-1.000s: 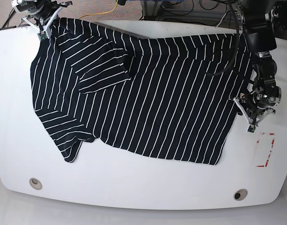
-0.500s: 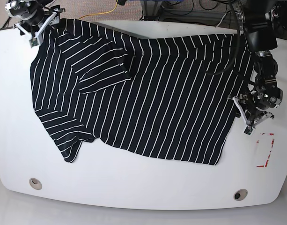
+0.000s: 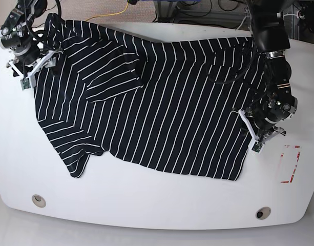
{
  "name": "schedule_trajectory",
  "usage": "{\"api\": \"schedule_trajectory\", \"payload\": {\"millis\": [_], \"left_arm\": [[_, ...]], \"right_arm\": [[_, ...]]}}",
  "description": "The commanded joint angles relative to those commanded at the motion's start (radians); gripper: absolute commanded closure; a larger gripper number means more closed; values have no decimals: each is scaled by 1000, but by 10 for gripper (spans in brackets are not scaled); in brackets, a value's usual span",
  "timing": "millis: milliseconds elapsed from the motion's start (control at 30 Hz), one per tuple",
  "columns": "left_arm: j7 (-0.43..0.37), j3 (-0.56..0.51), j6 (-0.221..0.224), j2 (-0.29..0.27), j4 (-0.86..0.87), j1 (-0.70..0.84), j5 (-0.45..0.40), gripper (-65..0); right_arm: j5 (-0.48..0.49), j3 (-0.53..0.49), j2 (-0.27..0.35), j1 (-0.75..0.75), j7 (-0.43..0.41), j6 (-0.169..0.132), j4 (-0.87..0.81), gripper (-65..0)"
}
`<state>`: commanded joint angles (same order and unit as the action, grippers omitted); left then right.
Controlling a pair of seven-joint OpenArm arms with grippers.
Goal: Layout the t-shirt on the table in an organized manner, then fold the t-shirt properly
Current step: 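Release the right gripper and move both grippers onto the shirt body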
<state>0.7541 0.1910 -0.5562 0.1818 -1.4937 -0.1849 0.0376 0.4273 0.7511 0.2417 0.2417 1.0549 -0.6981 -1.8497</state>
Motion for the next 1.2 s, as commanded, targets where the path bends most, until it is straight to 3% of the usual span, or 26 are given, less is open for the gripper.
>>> {"api": "schedule_trajectory", "payload": {"millis": [67,167,300,400,500,567,700,1067,1200], "left_arm": [[0,-23,2,-3,9,0,0,-160],[-2,-55,2,-5,44,-3,0,-160],[-5,-69,2,-5,127,-12,0,-160],[-6,-69,2,-5,153,-34,0,-160],[-6,-64,2,-2,183,-40,0,-160],[-9,-64,2,29,209,-40,0,-160],[-55,-64,2,46,235,-38,2,-160],[-75,-52,3,117,279,-40,2,-160],[-77,-12,52,117,310,-57,2,-160]], "right_arm": [[-12,-26,8,-54,-3,0,72,-434],[-64,-61,9,-129,-8,0,163,-374],[-163,-110,6,-206,-57,0,262,-136],[-215,-143,8,-230,-101,0,307,-10],[-255,-161,8,-253,-124,0,341,-11],[-288,-172,8,-276,-143,0,385,-27],[-325,-176,11,-324,-181,0,483,-27],[-373,-282,78,-499,-385,0,832,-29],[-376,-302,94,-580,-437,0,937,-35]]}}
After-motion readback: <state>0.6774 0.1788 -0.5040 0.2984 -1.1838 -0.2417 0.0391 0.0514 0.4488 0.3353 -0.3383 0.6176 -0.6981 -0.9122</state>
